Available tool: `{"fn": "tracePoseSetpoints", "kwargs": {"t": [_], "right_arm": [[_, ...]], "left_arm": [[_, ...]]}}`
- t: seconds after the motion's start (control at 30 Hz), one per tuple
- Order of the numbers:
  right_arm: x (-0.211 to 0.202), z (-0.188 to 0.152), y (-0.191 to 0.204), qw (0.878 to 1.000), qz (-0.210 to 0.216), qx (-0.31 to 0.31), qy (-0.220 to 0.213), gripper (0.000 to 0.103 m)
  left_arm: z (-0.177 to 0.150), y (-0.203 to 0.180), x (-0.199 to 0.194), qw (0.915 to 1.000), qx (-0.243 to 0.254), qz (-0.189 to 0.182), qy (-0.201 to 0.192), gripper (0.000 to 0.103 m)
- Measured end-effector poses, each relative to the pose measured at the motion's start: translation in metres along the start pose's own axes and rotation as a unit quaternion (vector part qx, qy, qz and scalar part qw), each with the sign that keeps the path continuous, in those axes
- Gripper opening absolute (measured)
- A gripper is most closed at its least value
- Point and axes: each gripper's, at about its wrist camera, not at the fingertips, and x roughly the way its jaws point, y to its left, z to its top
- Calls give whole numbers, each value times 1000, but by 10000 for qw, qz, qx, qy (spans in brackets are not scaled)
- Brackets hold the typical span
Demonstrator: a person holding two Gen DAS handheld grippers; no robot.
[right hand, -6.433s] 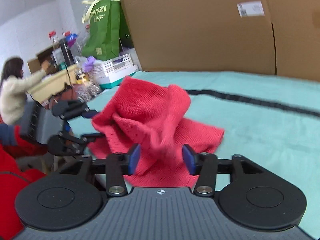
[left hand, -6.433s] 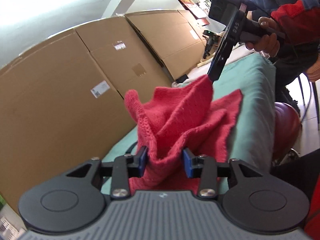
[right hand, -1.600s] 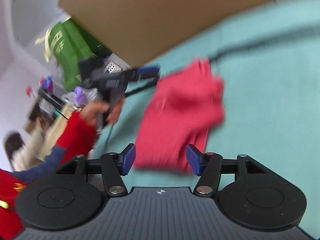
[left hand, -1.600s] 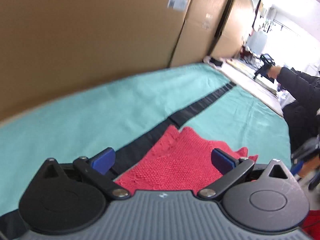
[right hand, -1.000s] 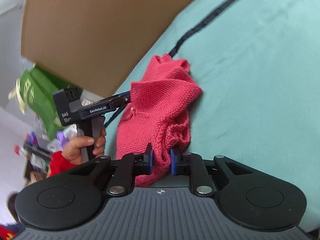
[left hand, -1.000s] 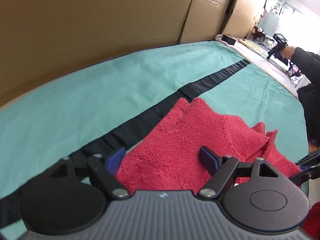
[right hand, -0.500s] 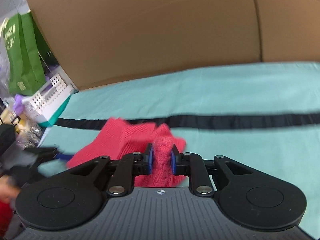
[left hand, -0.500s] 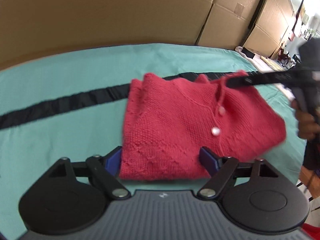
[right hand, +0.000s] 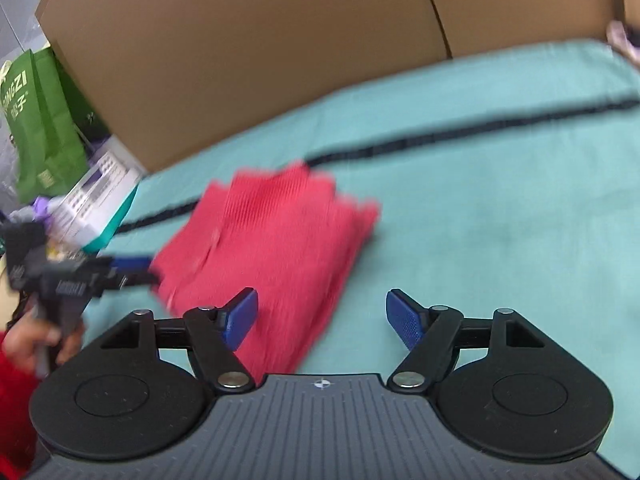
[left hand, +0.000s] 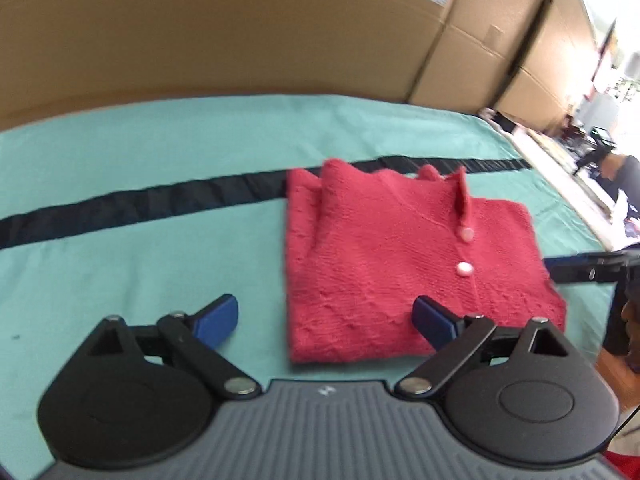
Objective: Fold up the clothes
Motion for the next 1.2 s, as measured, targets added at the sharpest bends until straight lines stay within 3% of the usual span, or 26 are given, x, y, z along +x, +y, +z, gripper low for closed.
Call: {"fn": "tracePoseSetpoints", "kwargs": {"t": [0.1, 0.2, 0.3, 0.4, 0.53, 0.6, 0.73, 0.83, 0.9, 0.97, 1.07, 1.2], "right_arm": [[7, -17, 1, 9981, 437, 420, -129, 75], [16, -24, 6, 9944, 729, 634, -433, 78], [25, -18, 6, 9971, 614, 372, -271, 25], [23, -3, -12, 9957, 802, 442, -100, 18], [12, 24, -18, 9990, 389, -103, -191, 17], [18, 31, -18, 9985, 317, -442, 94, 18], [25, 29, -19, 9969, -162, -649, 406, 41], [-1, 35, -11, 9953, -483, -748, -369, 44], [-6, 37, 0, 9936, -209, -892, -659, 44], [2, 36, 18, 9890, -80, -1216, -840, 43], [23, 36, 43, 9770, -265, -1872, -987, 43], [43, 41, 43, 9703, -645, -2051, -1106, 43]], "left_arm": [[-2, -14, 6, 9996, 213, -157, 4, 100], [-8, -22, 4, 9996, 106, -260, -94, 100], [-13, -26, 1, 9995, -65, -234, -207, 93], [-21, -32, -7, 9978, -447, -444, -221, 79], [-38, -56, -14, 9971, -572, -452, -230, 78], [-43, -67, -15, 9984, -414, -253, -285, 77], [-39, -56, -27, 9971, -545, 15, -527, 78], [-17, -42, -40, 9934, -694, 51, -915, 86], [1, -37, -35, 9929, -632, 2, -1007, 92], [15, -35, -22, 9935, -567, -213, -964, 92], [24, -32, -2, 9914, -707, -707, -850, 89], [26, -32, 12, 9924, -759, -505, -822, 87]]}}
